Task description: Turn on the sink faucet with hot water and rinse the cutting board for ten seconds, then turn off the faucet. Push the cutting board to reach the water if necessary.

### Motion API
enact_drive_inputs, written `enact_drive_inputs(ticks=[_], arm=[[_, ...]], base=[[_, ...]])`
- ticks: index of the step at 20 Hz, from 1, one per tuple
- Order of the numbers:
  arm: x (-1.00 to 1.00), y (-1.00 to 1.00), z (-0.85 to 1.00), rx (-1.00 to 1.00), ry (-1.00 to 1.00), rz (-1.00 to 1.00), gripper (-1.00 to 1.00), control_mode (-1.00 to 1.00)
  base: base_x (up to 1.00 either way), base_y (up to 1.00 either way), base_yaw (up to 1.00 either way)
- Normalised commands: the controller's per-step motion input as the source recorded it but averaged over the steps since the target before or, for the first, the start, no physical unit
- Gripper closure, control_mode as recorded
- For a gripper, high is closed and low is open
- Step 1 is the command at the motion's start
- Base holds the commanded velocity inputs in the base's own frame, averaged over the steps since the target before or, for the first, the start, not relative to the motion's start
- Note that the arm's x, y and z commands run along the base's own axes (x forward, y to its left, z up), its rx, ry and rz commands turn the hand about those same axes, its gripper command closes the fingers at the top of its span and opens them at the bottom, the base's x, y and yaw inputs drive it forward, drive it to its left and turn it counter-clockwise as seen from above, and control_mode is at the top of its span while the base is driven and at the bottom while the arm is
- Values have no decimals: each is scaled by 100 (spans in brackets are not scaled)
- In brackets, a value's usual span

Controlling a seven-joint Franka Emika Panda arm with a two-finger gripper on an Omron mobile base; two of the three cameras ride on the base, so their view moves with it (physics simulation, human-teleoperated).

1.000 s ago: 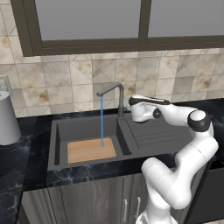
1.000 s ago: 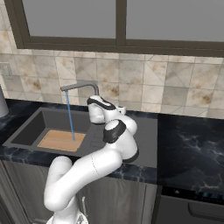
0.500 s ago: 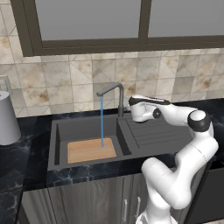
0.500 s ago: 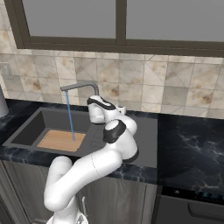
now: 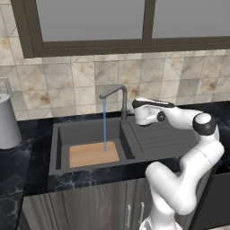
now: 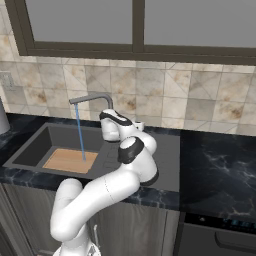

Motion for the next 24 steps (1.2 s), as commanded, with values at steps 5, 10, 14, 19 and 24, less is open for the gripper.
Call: enact_drive_inputs(ticks=[5,10,14,19,24], arm=[[0,0,0,0,0,0,-100,-100],[0,0,0,0,0,0,-100,-100],[0,0,0,0,0,0,-100,-100],[0,0,0,0,0,0,-100,-100],[0,0,0,0,0,0,-100,-100]], base=[[0,0,0],[0,0,0],[0,0,0],[0,0,0],[0,0,0]])
